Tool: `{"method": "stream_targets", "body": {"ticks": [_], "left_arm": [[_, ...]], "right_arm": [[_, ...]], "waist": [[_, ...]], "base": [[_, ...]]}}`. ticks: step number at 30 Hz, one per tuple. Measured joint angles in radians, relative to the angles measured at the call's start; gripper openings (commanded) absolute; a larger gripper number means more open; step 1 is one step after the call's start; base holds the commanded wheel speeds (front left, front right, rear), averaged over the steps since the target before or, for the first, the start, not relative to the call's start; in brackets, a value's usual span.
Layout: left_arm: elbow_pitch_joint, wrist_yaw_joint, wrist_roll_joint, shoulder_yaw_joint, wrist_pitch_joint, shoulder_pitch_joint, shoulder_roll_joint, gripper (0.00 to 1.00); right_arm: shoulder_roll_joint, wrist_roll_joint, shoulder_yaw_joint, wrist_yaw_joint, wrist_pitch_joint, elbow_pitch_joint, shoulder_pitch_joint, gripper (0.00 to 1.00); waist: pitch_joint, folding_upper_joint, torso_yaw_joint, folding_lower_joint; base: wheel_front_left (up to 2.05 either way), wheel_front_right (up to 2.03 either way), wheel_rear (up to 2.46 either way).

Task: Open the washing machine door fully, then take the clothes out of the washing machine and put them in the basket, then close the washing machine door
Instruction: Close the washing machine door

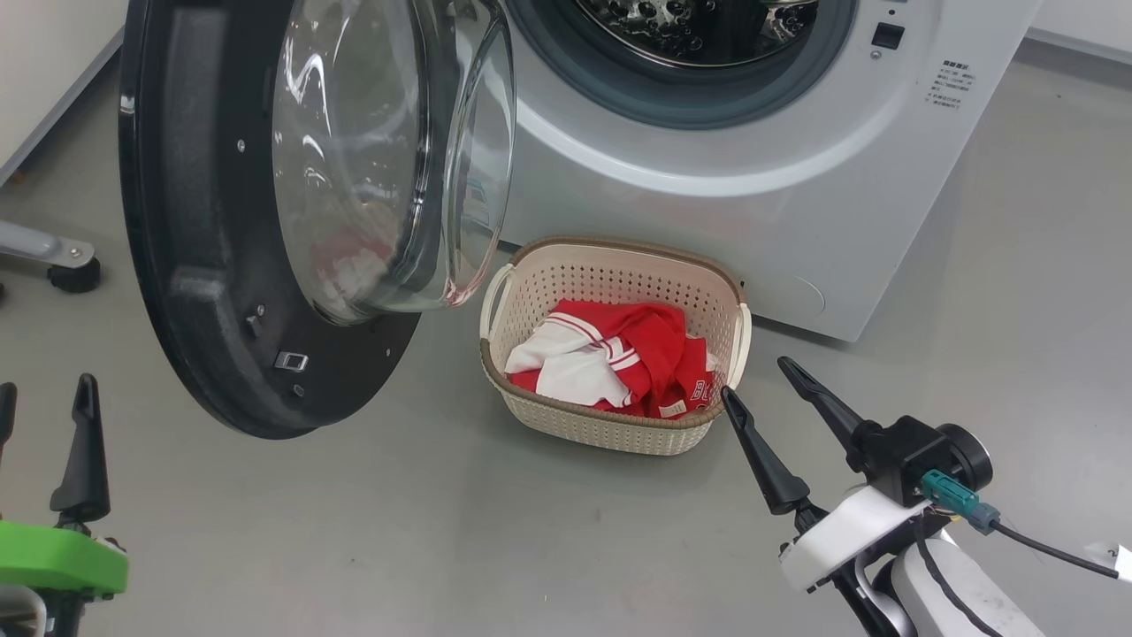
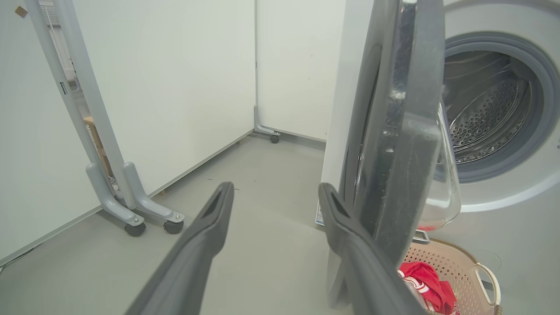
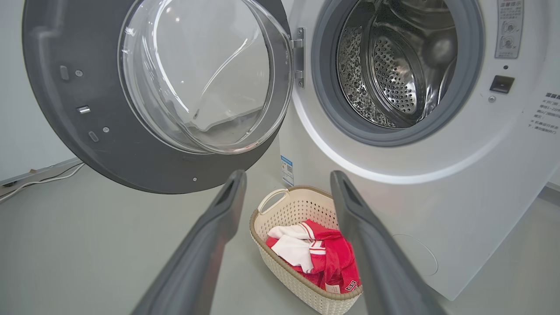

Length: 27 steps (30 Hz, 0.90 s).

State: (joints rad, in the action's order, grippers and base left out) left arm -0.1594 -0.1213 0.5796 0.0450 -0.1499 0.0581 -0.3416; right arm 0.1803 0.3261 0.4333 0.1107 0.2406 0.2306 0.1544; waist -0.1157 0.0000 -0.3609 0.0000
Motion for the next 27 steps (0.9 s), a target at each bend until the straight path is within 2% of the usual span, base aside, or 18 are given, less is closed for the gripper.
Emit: {"method": "stream_targets", "body": {"ticks": [27], "left_arm": [[-0.093,0.000,0.040,-0.057,-0.064,0.004,-0.037,1.00]], "right_arm": [[0.000,0.001,-0.002,0.000,0.003,0.000,0.000,1.00]], "waist": [[-0.001,0.0000,-0.003,0.0000]], "base": [[0.00,0.00,0.00]]}}
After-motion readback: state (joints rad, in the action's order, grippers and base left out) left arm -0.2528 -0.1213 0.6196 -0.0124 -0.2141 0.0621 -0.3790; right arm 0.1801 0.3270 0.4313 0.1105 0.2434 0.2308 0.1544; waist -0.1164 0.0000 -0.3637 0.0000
